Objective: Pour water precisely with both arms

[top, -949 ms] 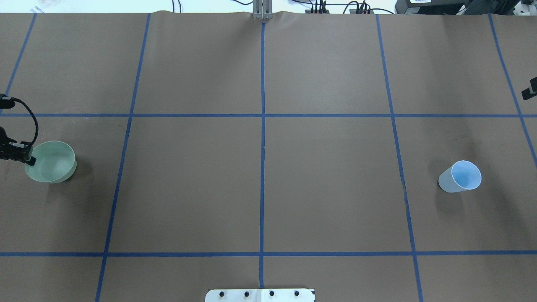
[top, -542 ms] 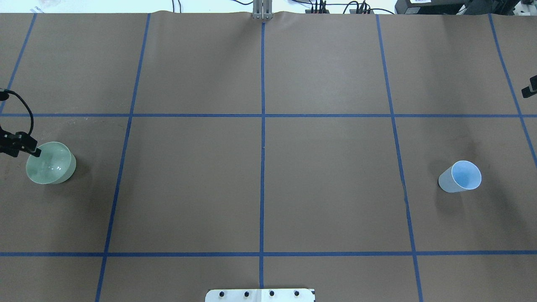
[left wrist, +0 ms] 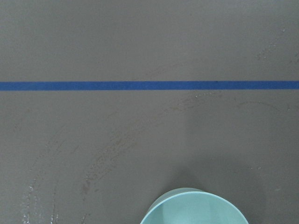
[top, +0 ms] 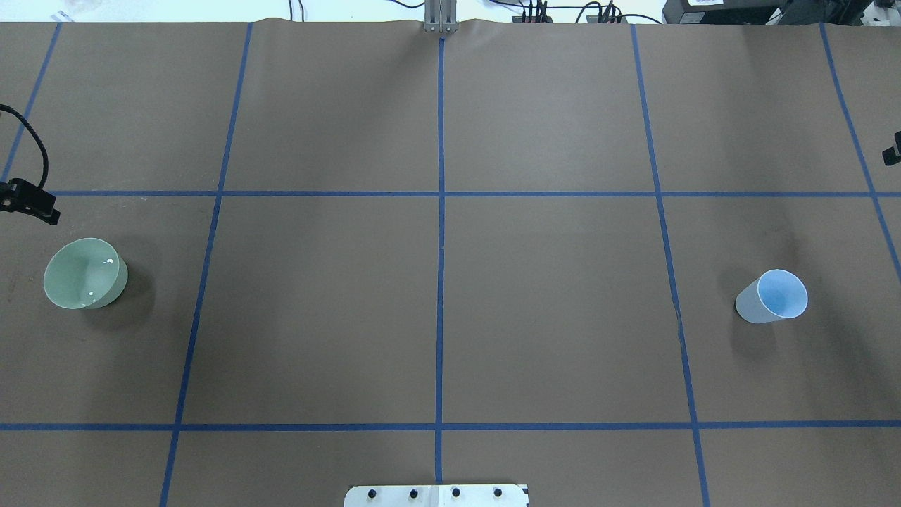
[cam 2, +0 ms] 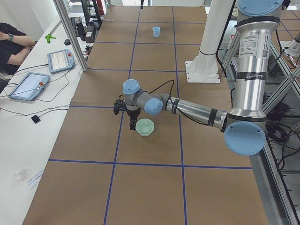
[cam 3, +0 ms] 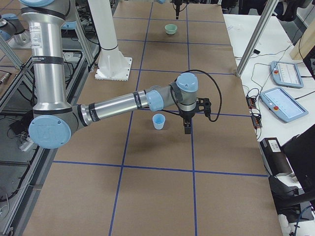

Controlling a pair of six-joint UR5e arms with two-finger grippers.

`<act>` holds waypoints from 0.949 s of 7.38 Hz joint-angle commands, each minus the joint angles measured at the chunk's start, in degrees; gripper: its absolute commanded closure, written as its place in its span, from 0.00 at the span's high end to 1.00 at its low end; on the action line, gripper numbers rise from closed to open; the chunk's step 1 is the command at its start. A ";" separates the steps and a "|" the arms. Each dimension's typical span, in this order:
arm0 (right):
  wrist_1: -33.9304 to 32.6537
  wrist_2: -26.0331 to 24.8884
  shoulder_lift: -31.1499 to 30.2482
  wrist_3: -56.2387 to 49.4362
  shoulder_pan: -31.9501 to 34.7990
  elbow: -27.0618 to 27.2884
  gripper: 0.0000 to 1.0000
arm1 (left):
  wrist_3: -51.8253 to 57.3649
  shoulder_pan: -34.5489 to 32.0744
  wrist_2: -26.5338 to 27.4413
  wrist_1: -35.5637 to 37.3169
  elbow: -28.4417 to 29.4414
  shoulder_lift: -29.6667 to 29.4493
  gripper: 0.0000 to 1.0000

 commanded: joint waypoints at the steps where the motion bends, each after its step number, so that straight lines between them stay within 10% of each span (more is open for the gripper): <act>1: 0.67 -0.36 -0.60 -0.24 0.40 -0.80 1.00 | 19.23 -8.58 2.41 25.15 -4.66 -9.28 1.00; 3: 0.50 0.86 -3.23 -0.33 3.54 -1.77 0.99 | 34.83 -19.39 -1.43 26.73 0.75 -9.07 1.00; 7: 0.50 7.01 -8.76 -15.65 10.14 -5.71 0.99 | 32.51 -24.54 -3.92 17.11 7.90 -1.35 1.00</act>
